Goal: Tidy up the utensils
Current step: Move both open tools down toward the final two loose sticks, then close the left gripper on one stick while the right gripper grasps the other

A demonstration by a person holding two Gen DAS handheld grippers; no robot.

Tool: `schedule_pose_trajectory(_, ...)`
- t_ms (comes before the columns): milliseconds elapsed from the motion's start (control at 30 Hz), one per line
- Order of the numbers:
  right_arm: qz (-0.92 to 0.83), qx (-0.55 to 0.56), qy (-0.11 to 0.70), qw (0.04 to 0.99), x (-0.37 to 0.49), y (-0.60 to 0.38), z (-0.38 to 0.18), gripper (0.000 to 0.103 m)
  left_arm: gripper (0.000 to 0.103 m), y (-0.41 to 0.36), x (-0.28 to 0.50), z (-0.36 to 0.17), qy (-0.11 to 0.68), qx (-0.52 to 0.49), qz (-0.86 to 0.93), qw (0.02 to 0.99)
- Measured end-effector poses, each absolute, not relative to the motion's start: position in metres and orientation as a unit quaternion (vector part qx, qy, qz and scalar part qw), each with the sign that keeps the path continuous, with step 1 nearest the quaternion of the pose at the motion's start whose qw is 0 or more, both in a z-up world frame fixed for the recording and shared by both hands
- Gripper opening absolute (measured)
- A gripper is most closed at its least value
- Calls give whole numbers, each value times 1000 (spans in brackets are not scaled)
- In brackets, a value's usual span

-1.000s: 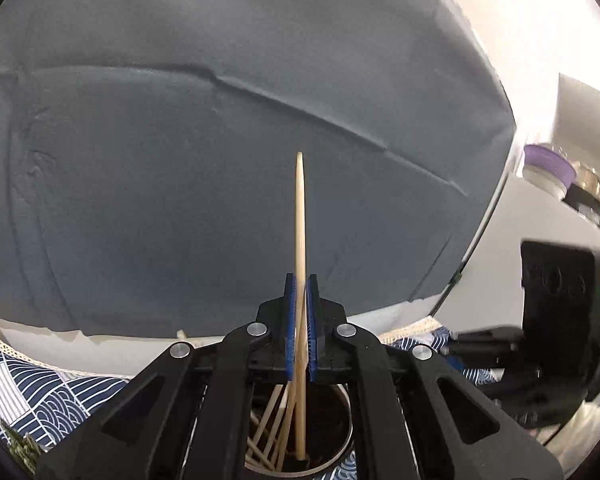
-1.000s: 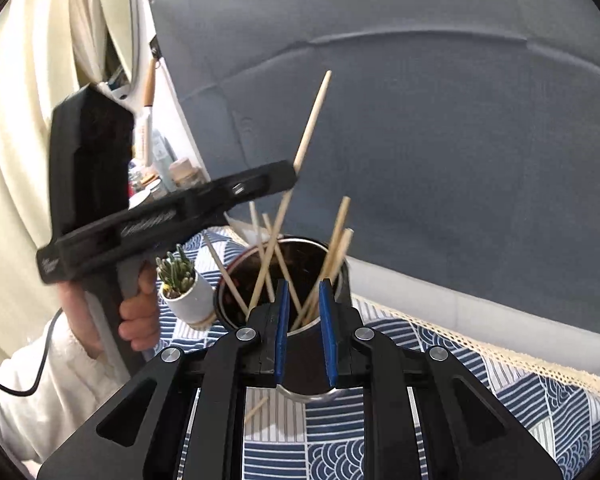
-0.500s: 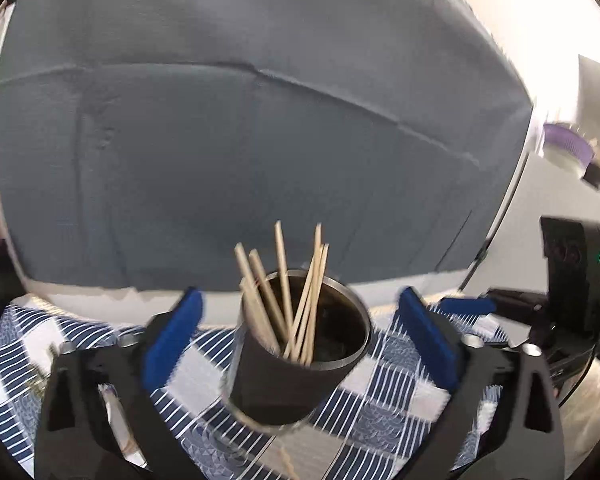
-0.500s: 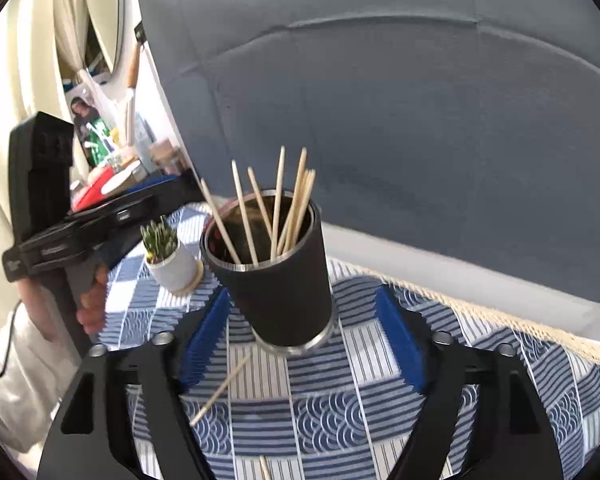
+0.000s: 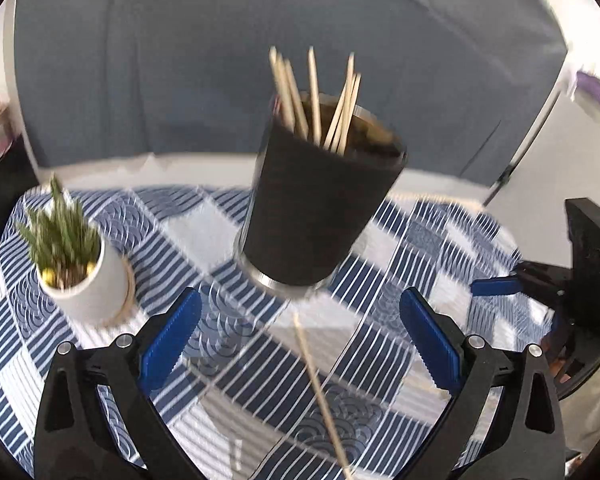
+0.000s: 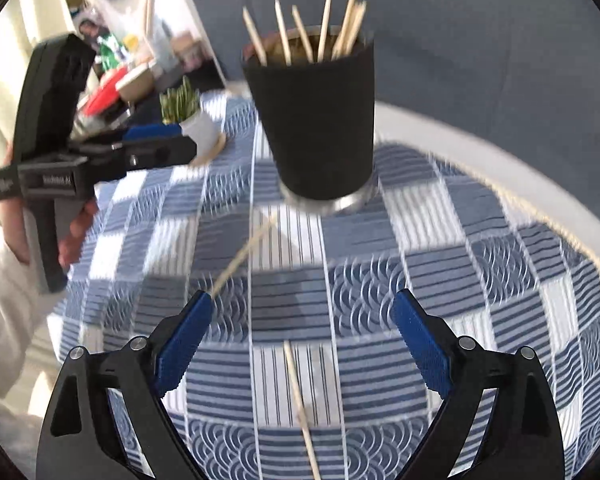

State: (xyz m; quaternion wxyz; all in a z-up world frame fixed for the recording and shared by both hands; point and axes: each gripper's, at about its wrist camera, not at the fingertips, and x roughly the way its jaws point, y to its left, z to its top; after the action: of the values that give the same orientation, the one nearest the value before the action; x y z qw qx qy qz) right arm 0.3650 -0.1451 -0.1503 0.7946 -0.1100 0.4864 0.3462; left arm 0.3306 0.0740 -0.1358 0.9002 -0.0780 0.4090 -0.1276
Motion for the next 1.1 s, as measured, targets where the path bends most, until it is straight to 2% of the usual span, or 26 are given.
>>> schedule_pose_trajectory(500, 316, -188, 564, 739, 321, -152, -226, 88, 97, 35, 320, -206, 519, -36, -104, 847)
schedule_pose_trajectory(600, 315, -204, 562, 737, 316, -153, -230, 89, 97, 29, 321, -217, 540, -19, -87, 837)
schedule_pose_trajectory(700, 304, -228, 565, 732, 314, -151, -236, 97, 97, 29, 323, -225, 555, -13, -69, 829)
schedule_pose_trajectory(933, 307, -233, 569, 726, 312, -152, -240, 97, 99, 14, 328, -231, 574, 45, -44, 816)
schedule_pose_trajectory(1100, 298, -231, 575, 726, 313, -149, -239, 97, 99, 16, 332, -231, 581, 32, -29, 813)
